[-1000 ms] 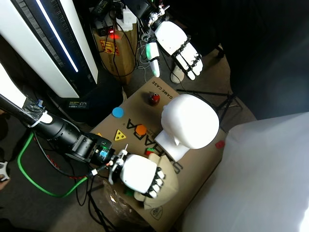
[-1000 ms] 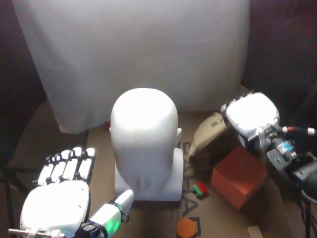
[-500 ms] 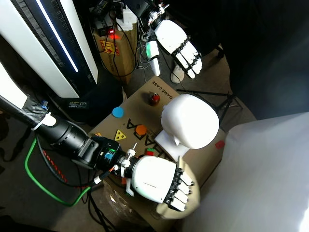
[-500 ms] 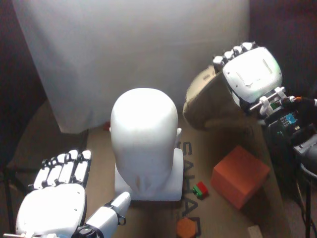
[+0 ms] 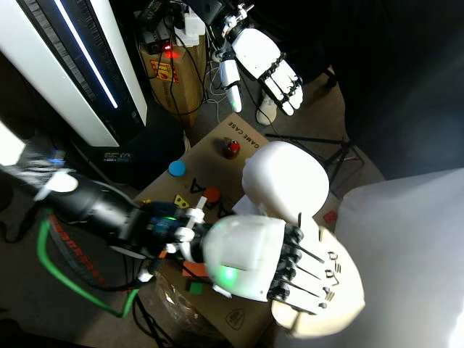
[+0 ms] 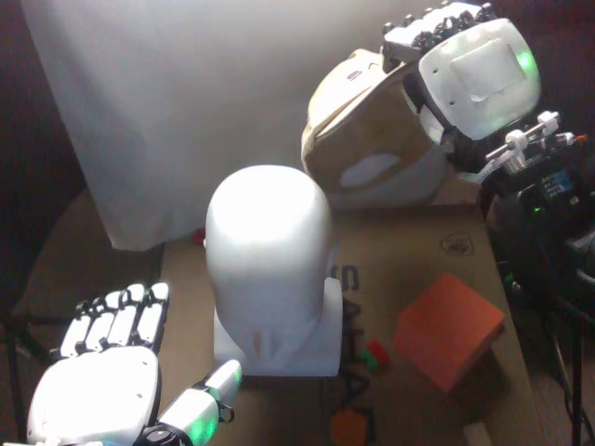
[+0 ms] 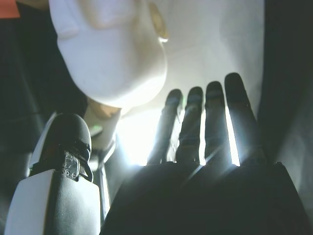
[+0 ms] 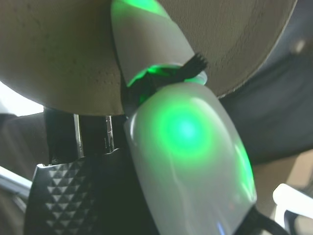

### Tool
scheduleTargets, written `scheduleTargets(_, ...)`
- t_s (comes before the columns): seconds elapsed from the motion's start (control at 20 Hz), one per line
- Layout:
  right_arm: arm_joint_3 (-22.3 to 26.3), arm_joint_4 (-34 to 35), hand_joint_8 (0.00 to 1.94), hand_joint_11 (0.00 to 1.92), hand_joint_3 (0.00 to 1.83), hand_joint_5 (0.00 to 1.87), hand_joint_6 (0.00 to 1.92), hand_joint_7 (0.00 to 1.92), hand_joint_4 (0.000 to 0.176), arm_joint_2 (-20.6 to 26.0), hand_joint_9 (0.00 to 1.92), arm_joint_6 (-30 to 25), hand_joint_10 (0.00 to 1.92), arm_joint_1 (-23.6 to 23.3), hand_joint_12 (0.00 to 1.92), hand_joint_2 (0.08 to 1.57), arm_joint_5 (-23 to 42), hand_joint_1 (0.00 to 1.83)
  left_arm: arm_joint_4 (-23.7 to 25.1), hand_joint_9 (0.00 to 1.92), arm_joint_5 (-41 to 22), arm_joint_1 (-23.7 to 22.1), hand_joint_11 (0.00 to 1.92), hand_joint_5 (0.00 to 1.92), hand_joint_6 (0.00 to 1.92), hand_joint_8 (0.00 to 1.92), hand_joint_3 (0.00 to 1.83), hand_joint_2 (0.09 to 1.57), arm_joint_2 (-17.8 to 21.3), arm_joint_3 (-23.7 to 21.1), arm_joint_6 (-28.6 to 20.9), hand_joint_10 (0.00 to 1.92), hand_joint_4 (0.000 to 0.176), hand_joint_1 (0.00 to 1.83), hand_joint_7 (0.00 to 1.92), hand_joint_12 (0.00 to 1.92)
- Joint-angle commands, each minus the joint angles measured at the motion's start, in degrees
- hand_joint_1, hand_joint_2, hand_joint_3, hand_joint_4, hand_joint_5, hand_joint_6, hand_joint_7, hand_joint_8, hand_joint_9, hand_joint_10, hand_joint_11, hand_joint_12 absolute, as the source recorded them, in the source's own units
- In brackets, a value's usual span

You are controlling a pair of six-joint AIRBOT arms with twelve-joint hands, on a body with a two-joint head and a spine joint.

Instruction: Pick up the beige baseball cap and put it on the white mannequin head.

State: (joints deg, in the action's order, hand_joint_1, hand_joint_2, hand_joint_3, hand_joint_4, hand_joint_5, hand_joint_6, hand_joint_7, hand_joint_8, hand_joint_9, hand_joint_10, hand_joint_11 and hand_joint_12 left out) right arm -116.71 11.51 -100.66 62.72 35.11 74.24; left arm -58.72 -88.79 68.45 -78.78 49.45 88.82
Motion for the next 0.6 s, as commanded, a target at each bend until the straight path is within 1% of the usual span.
scheduleTargets(0.0,1.1,-0.3,0.82,0.88,0.00,0.94,0.85,1.08,0.000,0.5,0.95,0.9,1.28,-1.3,1.34,1.10,8.8,1.38,3.5,0.08,-6.2,0.0,0.00,0.05,0.00,0.00,0.00,1.15,0.2,0.0,-0.3,0.00,0.000,0.00,0.05,0.47)
scheduleTargets(0.1,4.7,-0.3,0.81,0.85,0.00,0.94,0.85,1.09,0.000,1.7,0.93,2.2,1.30,-2.7,1.33,1.10,9.1,1.38,4.2,0.08,-6.4,0.1,0.00,0.05,0.00,0.00,0.00,1.15,0.2,0.1,-0.3,0.00,0.000,0.00,0.05,0.47)
scheduleTargets(0.2,6.8,-0.3,0.81,0.85,0.00,0.94,0.84,1.09,0.000,2.2,0.93,3.2,1.30,-3.7,1.33,1.10,10.5,1.38,4.4,0.08,-6.4,0.1,0.00,0.05,0.00,0.00,0.00,1.15,0.3,0.1,-0.3,0.00,0.000,0.00,0.05,0.49)
scheduleTargets(0.35,7.1,-0.2,0.81,0.84,0.00,0.95,0.84,1.09,0.000,0.4,0.91,5.9,1.32,-5.5,1.36,1.10,13.0,1.38,4.4,0.07,-6.9,0.6,0.00,0.05,0.00,0.00,0.00,1.14,0.3,-0.1,-0.6,0.00,0.000,0.00,0.04,0.42)
scheduleTargets(0.5,6.0,0.4,0.85,0.84,0.00,0.94,0.85,1.06,0.000,-1.8,0.91,6.2,1.33,-7.2,1.36,1.10,11.2,1.38,4.3,0.06,-6.9,0.7,0.00,0.04,0.00,0.00,0.00,1.14,0.1,-0.1,-0.8,0.00,0.000,0.00,0.02,0.41)
scheduleTargets(0.55,4.8,0.2,0.86,0.83,0.00,0.93,0.86,1.05,0.000,-3.1,0.91,6.2,1.33,-7.7,1.37,1.11,11.2,1.38,4.4,0.06,-6.9,0.7,0.00,0.04,0.00,0.00,0.00,1.14,0.1,-0.1,-0.8,0.00,0.000,0.00,0.02,0.41)
